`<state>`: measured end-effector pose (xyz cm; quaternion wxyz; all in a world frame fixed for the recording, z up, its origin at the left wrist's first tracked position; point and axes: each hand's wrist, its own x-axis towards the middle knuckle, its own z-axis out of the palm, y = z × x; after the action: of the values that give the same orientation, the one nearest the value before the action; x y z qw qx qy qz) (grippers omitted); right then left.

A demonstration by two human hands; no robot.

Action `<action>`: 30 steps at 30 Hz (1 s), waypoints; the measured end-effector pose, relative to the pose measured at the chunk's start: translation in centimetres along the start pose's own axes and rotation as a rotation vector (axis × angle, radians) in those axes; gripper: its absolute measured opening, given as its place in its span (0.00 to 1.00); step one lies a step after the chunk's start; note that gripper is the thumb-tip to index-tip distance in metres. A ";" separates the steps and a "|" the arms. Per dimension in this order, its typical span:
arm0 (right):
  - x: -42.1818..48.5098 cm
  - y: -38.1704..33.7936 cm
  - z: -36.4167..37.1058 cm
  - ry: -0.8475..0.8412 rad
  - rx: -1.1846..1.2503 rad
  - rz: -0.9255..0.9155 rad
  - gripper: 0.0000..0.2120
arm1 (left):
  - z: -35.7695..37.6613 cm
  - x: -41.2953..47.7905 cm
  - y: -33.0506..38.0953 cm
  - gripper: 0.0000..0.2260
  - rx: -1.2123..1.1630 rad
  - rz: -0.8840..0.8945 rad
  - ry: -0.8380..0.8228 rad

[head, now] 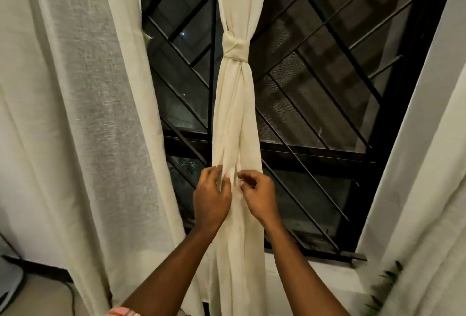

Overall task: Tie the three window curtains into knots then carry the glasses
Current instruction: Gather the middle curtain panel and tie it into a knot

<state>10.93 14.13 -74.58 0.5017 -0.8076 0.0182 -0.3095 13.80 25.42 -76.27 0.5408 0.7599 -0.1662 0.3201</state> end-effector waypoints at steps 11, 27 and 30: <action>1.1 -0.8 1.2 0.072 -0.158 0.015 0.16 | -0.2 0.6 -0.8 0.11 -0.067 0.016 0.029; 2.4 0.5 -0.8 0.256 -0.247 0.116 0.10 | -0.9 0.9 -2.1 0.07 0.026 -0.011 0.145; 2.6 -0.4 -3.5 0.583 -0.341 0.162 0.09 | -2.2 1.8 -2.2 0.09 0.031 -0.024 0.282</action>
<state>11.14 10.66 -71.90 0.3563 -0.7533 0.2764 -0.4788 15.84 28.44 -76.19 0.5507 0.7176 -0.0743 0.4198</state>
